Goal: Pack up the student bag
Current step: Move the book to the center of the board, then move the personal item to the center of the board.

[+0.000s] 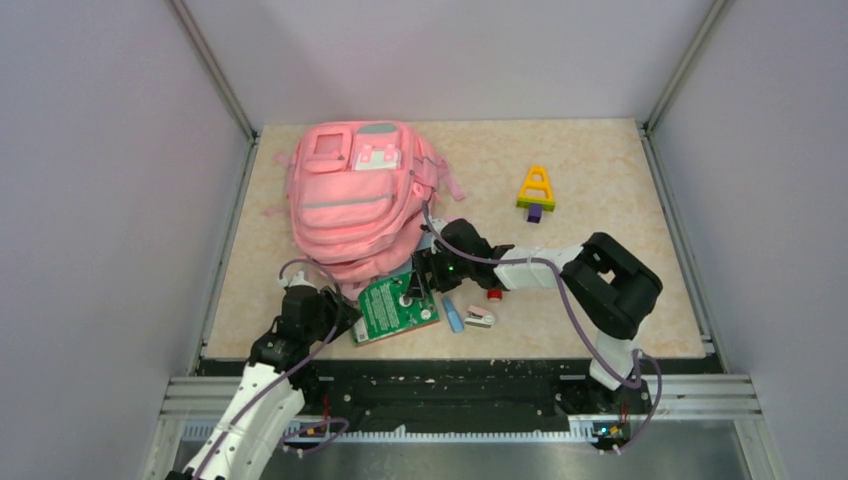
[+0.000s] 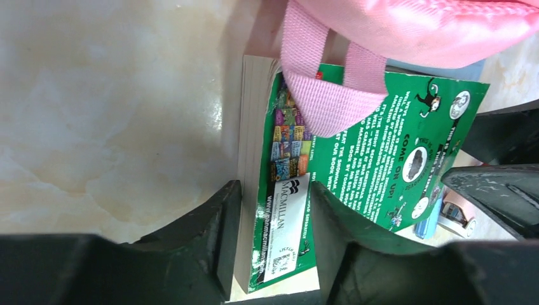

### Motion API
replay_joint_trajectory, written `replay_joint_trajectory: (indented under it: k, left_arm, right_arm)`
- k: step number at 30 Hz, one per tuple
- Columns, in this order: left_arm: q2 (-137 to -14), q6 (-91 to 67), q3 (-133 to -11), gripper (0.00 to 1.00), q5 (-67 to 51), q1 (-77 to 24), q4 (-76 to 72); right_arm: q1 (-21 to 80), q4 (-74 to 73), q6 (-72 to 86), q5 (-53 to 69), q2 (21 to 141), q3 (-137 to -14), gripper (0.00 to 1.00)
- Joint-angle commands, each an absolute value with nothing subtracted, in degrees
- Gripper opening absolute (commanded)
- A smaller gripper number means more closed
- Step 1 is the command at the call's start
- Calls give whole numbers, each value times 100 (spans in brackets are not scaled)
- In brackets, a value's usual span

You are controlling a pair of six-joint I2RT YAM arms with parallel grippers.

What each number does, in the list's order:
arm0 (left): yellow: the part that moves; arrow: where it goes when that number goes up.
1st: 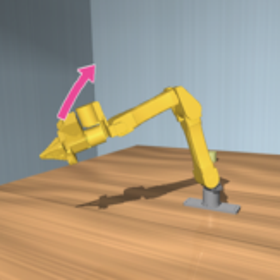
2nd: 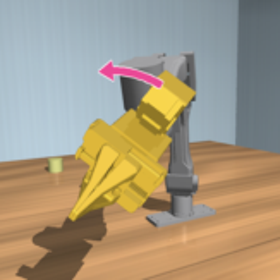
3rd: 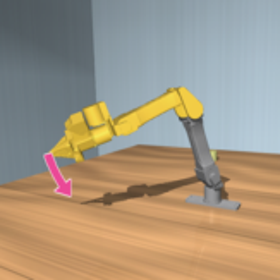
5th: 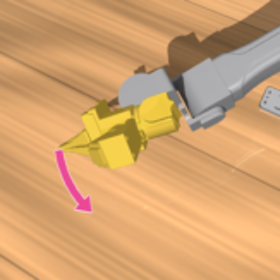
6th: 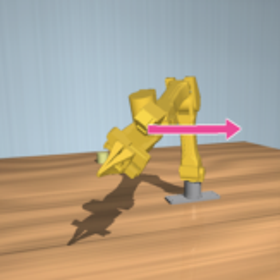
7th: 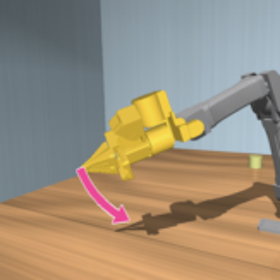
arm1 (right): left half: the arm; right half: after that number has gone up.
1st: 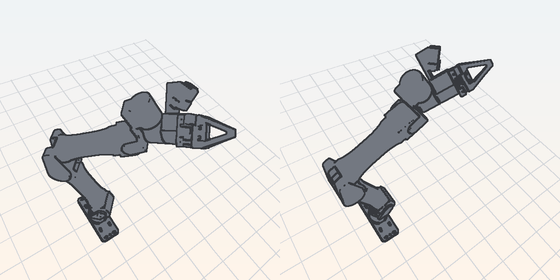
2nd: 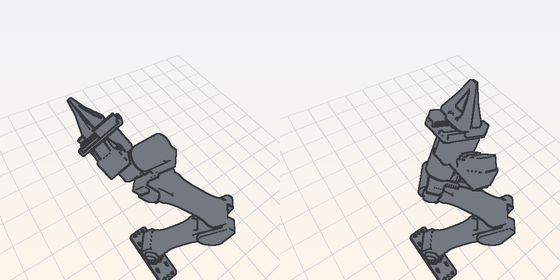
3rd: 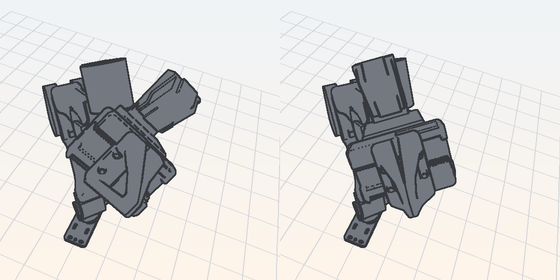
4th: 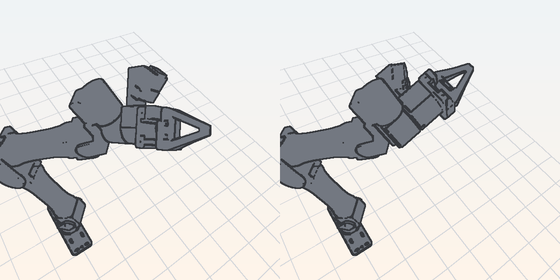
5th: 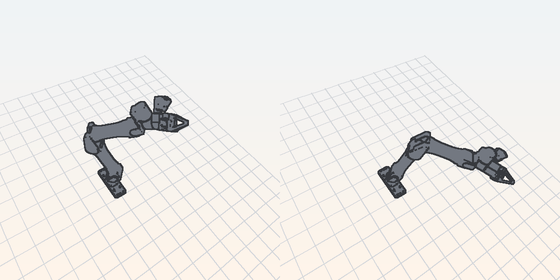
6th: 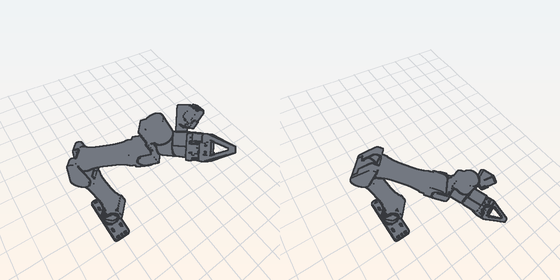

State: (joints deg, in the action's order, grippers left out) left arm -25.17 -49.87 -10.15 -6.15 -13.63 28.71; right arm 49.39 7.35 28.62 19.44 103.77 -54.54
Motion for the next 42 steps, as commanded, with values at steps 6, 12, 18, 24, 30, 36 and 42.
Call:
replay_joint_trajectory:
  k: [6,12,18,24,30,36,42]
  left_arm:
    - [-2647,-4957,-966,43,-1010,-1402,2232]
    - [-2625,-4992,-925,42,-954,-1406,2161]
    - [-2551,-4982,-895,42,-899,-1406,2169]
    - [-2551,-4952,-871,42,-891,-1406,2089]
    - [-2548,-4927,-881,42,-938,-1406,2080]
    - [-2507,-4879,-896,42,-947,-1406,2129]
    - [-2410,-4903,-871,42,-940,-1406,2191]
  right_arm:
    - [5054,1143,3001,2048,10291,-5496,75]
    - [4889,-178,2624,691,9388,-5544,78]
    - [4723,-1875,2565,-1768,8005,-5245,79]
    - [3752,-3091,3088,-2118,7057,-4468,81]
    - [3349,-2817,3621,-1492,6610,-3558,78]
    - [3349,-2234,3600,-1204,6708,-3331,66]
    - [3347,-1859,3169,-1591,7293,-3522,44]
